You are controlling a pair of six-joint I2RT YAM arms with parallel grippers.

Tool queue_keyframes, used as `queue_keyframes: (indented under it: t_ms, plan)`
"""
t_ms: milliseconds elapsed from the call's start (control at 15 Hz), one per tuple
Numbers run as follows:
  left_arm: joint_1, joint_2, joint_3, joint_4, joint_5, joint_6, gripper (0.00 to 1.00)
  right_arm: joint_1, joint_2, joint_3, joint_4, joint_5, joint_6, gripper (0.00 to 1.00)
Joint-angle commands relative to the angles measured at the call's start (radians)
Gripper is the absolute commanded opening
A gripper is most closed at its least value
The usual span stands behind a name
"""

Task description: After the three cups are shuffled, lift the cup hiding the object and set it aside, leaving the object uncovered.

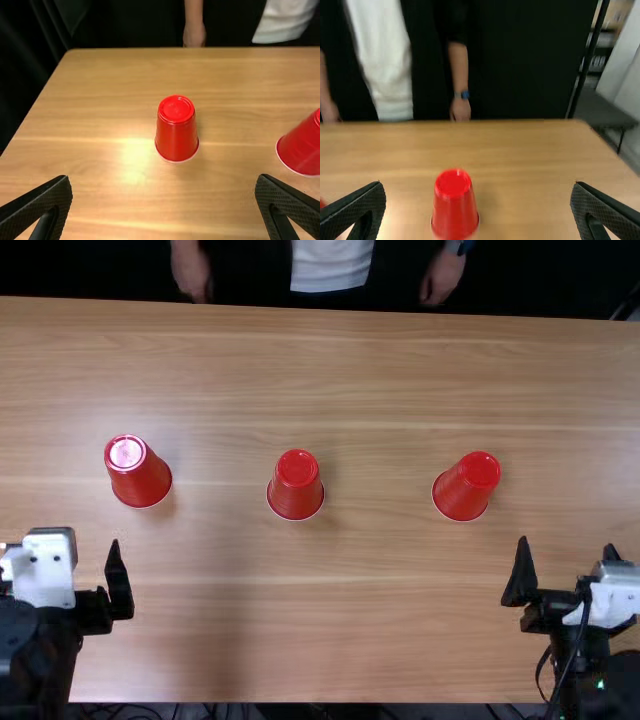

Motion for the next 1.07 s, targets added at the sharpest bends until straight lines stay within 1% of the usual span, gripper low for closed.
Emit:
queue_keyframes:
  t_ms: [0,67,133,467,600,800,1000]
  plan:
    - [0.012,0.068,0.094,-0.043,-0.008,0.017,1.0,-0.001,0.072,0.102,-0.068,0.011,-0.009,1.0]
    - [0.012,0.112,0.143,-0.085,-0.008,0.017,1.0,0.001,0.126,0.159,-0.128,0.011,-0.009,1.0]
    - [0.012,0.16,0.188,-0.124,-0.008,0.017,1.0,0.004,0.176,0.214,-0.171,0.009,-0.017,1.0]
    - [0.015,0.387,0.366,-0.295,-0.008,0.017,1.0,0.053,0.4,0.397,-0.366,0.002,-0.015,1.0]
    - [0.015,0.461,0.409,-0.319,-0.008,0.017,1.0,0.073,0.488,0.455,-0.425,0.002,-0.015,1.0]
    - [0.015,0.54,0.444,-0.352,-0.008,0.015,1.0,0.076,0.597,0.532,-0.519,0.0,-0.013,1.0]
    - [0.014,0.622,0.501,-0.408,-0.008,0.01,1.0,0.077,0.681,0.601,-0.581,-0.004,-0.013,1.0]
